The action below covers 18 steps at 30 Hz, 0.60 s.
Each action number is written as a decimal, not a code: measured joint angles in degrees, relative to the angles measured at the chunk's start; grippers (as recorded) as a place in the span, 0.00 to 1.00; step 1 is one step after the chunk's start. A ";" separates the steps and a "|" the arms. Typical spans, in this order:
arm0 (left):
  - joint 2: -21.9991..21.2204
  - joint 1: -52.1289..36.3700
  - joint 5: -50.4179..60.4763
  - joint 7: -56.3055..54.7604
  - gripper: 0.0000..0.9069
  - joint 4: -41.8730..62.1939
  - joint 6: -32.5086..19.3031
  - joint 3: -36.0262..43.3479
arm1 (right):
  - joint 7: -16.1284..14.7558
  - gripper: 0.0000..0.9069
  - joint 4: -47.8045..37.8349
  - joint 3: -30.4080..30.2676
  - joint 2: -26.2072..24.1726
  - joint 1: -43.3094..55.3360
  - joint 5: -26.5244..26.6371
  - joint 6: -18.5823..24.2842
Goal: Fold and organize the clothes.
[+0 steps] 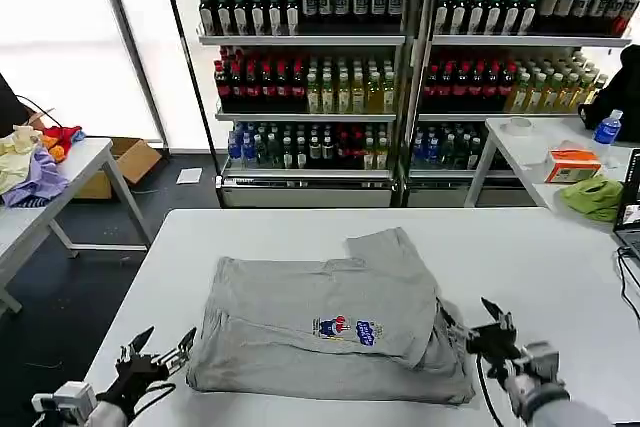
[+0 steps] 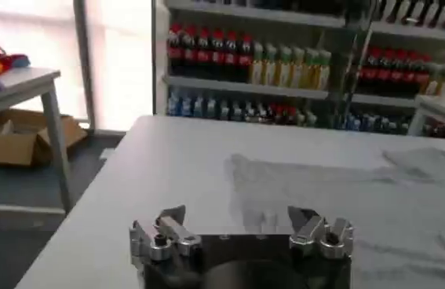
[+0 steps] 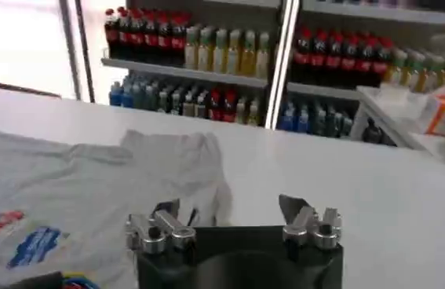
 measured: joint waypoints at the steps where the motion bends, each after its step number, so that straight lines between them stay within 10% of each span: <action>1: 0.74 -1.37 -0.21 0.41 1.00 1.01 0.00 0.41 | -0.94 1.00 -1.59 -0.66 -0.69 2.30 0.29 -0.23; 18: 10.46 -21.49 -1.62 4.54 1.00 19.89 -0.86 9.97 | -9.35 1.00 -31.48 -16.48 -0.58 36.48 1.84 -2.28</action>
